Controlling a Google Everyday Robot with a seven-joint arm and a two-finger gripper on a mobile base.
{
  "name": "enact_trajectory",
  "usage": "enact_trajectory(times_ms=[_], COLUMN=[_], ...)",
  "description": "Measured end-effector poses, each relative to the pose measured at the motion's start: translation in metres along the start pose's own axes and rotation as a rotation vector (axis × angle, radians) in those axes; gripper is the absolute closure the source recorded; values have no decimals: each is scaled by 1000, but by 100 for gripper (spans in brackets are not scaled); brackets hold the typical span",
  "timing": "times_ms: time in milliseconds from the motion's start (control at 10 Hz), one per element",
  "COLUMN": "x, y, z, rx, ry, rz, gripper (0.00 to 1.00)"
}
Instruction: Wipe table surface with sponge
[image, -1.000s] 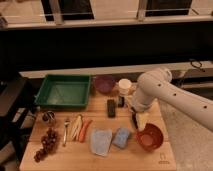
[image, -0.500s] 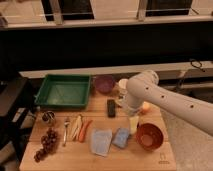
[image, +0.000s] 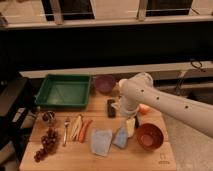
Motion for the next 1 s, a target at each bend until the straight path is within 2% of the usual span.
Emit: enact_trajectory(times_ms=[800, 1000], x=[0, 15], y=[0, -2], z=[0, 4], rx=[0, -8], ry=[-1, 4], rz=[1, 30], gripper=[0, 0])
